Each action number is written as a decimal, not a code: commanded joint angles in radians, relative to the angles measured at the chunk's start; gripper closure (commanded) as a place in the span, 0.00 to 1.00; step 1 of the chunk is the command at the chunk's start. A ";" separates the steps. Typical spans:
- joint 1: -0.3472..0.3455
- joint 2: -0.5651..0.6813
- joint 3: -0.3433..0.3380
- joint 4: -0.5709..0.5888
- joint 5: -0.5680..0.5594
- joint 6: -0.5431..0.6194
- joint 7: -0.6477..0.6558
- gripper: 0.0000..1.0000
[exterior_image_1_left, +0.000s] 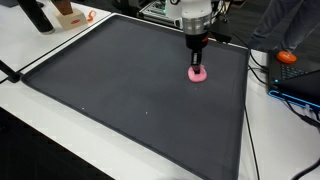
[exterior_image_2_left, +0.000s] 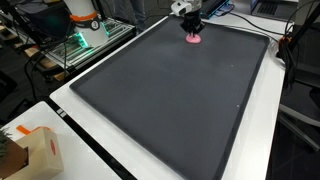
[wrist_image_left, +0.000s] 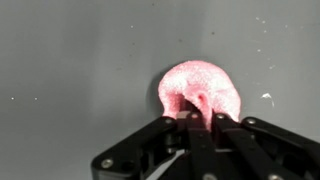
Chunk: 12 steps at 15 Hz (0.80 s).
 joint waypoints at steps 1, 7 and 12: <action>-0.010 -0.003 0.005 0.002 0.007 -0.040 0.005 0.62; -0.029 -0.026 0.014 0.014 0.016 -0.099 -0.012 0.18; -0.047 -0.041 -0.003 0.063 -0.012 -0.225 -0.040 0.00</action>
